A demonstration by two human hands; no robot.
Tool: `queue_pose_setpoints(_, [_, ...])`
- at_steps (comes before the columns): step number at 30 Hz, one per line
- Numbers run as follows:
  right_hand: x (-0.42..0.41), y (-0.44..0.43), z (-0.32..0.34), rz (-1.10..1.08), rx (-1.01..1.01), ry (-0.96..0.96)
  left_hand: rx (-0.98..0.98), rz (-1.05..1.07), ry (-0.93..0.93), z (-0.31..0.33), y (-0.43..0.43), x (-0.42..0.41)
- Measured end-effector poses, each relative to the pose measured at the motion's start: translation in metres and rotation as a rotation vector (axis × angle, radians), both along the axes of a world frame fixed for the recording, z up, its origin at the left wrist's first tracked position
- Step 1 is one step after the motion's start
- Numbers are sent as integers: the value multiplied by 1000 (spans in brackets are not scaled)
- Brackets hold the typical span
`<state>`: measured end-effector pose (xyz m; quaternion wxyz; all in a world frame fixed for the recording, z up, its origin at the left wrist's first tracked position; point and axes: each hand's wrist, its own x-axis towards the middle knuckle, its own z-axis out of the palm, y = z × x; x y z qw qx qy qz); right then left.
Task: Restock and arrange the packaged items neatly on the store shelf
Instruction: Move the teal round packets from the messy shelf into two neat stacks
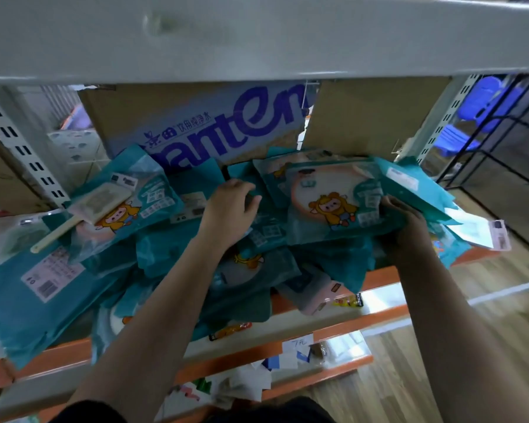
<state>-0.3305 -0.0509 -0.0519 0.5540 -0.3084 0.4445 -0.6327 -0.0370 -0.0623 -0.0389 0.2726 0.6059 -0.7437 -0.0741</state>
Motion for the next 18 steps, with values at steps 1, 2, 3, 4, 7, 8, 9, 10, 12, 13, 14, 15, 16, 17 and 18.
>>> queue_pose_setpoints(1, [-4, 5, -3, 4, 19, -18, 13, -9, 15, 1, -7, -5])
queue_pose_setpoints(2, [-9, 10, -4, 1, 38, -31, 36, -14, 41, 2, -14, -10])
queue_pose_setpoints(3, [-14, 15, -5, -3, 52, -39, 68, -14, 71, 3, -20, -16])
queue_pose_setpoints(4, [-18, 19, -4, -7, 66, -34, 105, -5, 90, 4, -27, -21])
queue_pose_setpoints(7, [-32, 29, 1, 8, 109, 110, 191, 83, 106, 7, -47, -35])
queue_pose_setpoints(8, [-35, 31, 2, 15, 124, 173, 218, 117, 123, 8, -52, -40])
queue_pose_setpoints(9, [-38, 34, 1, 13, 141, 218, 247, 145, 151, 9, -56, -44])
queue_pose_setpoints(10, [-41, 36, 0, 5, 157, 239, 276, 169, 190, 9, -59, -49])
queue_pose_setpoints(12, [-45, 39, -4, -26, 175, 224, 316, 212, 261, 8, -64, -57])
queue_pose_setpoints(13, [-47, 40, -6, -45, 183, 209, 330, 226, 288, 7, -65, -59])
queue_pose_setpoints(14, [-47, 41, -8, -66, 193, 190, 340, 237, 327, 6, -65, -60])
queue_pose_setpoints(15, [-49, 42, -10, -89, 202, 170, 346, 248, 386, 6, -64, -59])
queue_pose_setpoints(16, [-49, 42, -11, -111, 211, 150, 353, 256, 453, 6, -61, -58])
queue_pose_setpoints(17, [-50, 41, -12, -131, 221, 133, 356, 263, 512, 6, -56, -56])
queue_pose_setpoints(18, [-50, 40, -13, -148, 230, 117, 354, 266, 536, 7, -49, -54])
